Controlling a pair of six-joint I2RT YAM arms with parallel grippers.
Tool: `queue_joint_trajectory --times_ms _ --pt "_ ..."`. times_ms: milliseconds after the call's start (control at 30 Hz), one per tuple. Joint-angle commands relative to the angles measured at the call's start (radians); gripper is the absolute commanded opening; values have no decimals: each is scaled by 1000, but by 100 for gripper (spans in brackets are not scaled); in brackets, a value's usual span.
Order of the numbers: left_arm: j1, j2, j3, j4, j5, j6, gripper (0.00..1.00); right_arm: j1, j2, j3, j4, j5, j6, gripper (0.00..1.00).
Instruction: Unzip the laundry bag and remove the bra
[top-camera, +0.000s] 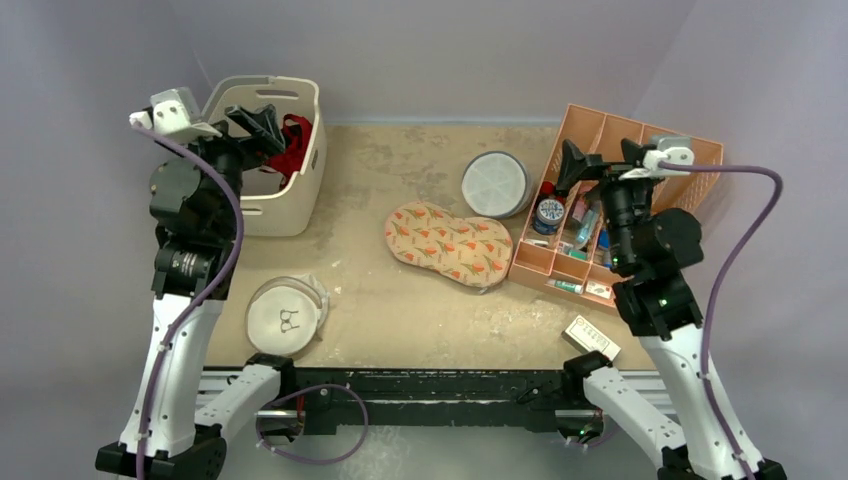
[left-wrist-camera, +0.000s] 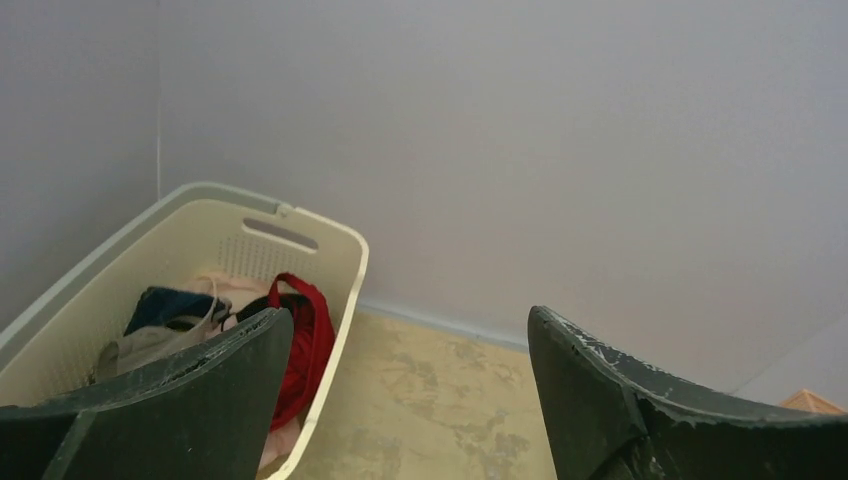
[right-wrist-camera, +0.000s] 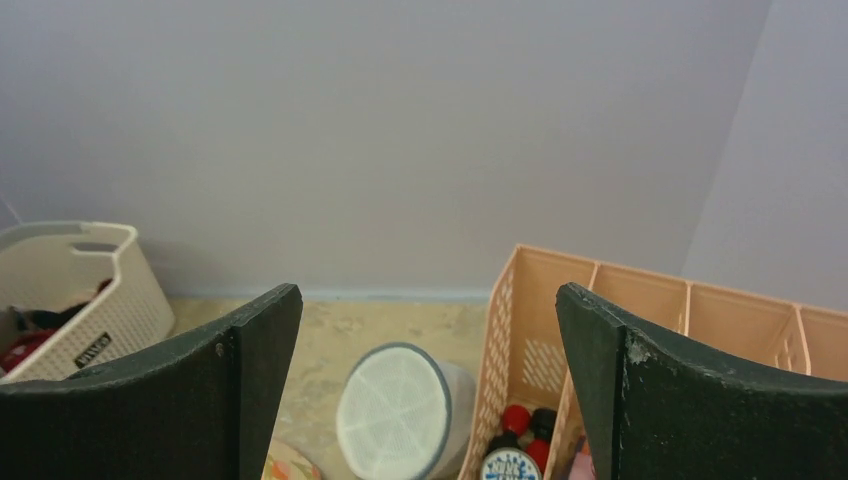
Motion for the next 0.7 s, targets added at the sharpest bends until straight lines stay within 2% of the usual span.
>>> queue_joint_trajectory --times_ms 0,267,667 --pt "17 20 -58 63 -1 -34 88 -52 27 -82 121 -6 33 100" --pt "-16 73 -183 131 39 -46 95 -163 84 -230 180 -43 156 100" --pt "-119 150 -284 222 92 -59 99 -263 219 -365 297 -315 296 100"
